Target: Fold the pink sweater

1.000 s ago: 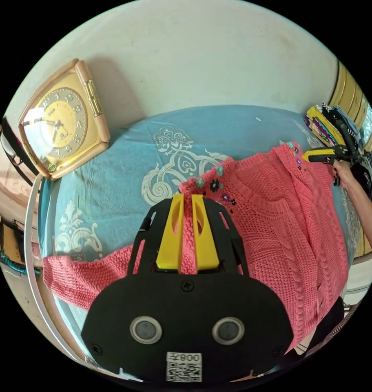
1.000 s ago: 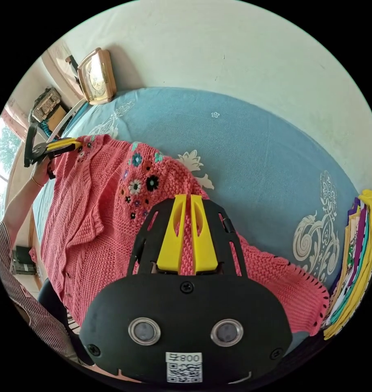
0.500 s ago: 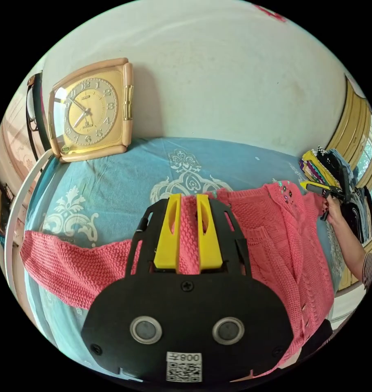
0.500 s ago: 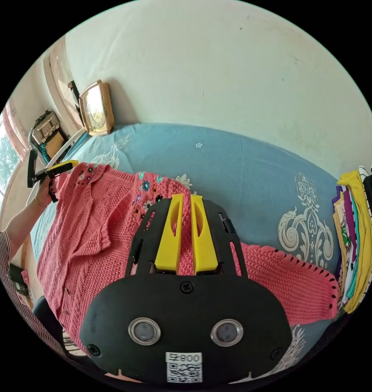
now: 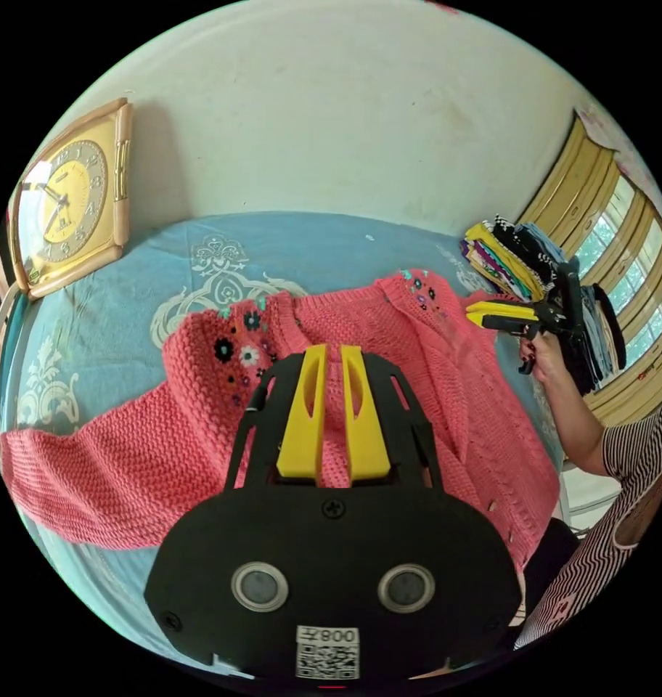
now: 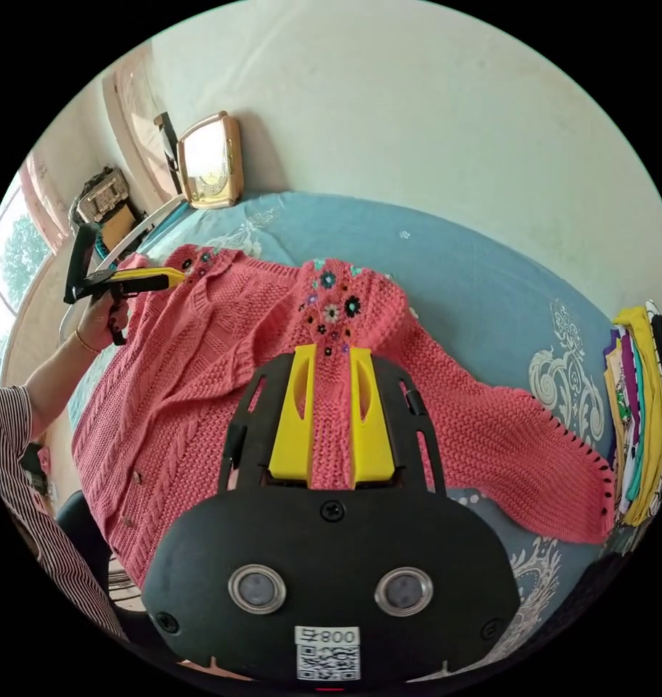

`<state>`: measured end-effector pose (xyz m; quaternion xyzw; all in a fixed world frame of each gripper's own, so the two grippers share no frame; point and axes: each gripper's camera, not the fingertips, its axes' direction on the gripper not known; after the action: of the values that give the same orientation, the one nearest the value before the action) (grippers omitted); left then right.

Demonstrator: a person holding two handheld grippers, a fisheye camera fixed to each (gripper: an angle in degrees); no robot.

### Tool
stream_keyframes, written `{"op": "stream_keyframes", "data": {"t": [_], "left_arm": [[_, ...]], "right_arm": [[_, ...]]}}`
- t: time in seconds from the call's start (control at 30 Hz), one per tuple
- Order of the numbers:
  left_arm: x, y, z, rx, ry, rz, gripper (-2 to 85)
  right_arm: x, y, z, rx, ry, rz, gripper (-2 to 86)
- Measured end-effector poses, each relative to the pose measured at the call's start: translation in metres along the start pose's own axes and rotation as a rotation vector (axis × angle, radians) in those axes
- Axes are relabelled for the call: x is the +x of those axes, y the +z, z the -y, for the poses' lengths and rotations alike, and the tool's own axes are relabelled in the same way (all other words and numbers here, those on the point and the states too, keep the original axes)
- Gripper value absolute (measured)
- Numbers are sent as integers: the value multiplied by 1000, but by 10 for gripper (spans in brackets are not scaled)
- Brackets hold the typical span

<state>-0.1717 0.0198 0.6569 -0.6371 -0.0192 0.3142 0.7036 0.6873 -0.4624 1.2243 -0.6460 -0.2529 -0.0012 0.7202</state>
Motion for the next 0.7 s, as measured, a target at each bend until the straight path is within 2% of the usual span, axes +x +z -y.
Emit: {"op": "stream_keyframes", "data": {"t": [0.1, 0.2, 0.3, 0.4, 0.53, 0.7], "left_arm": [[13, 8, -6, -25, 29, -26, 25], [15, 38, -11, -165, 31, -11, 21], [11, 40, -15, -145, 25, -20, 17], [5, 42, -17, -144, 6, -40, 15], [3, 45, -21, -143, 2, -45, 16], [15, 48, -25, -143, 60, 41, 21]], "right_arm": [[-15, 6, -2, -7, -3, -68, 76], [-6, 18, 0, -37, 46, -16, 86], [-14, 30, 8, -63, 1, 133, 92], [-31, 52, 15, -119, -43, 144, 93], [-35, 64, 20, -85, -3, 243, 54], [-41, 70, 40, -49, -4, 320, 18]]}}
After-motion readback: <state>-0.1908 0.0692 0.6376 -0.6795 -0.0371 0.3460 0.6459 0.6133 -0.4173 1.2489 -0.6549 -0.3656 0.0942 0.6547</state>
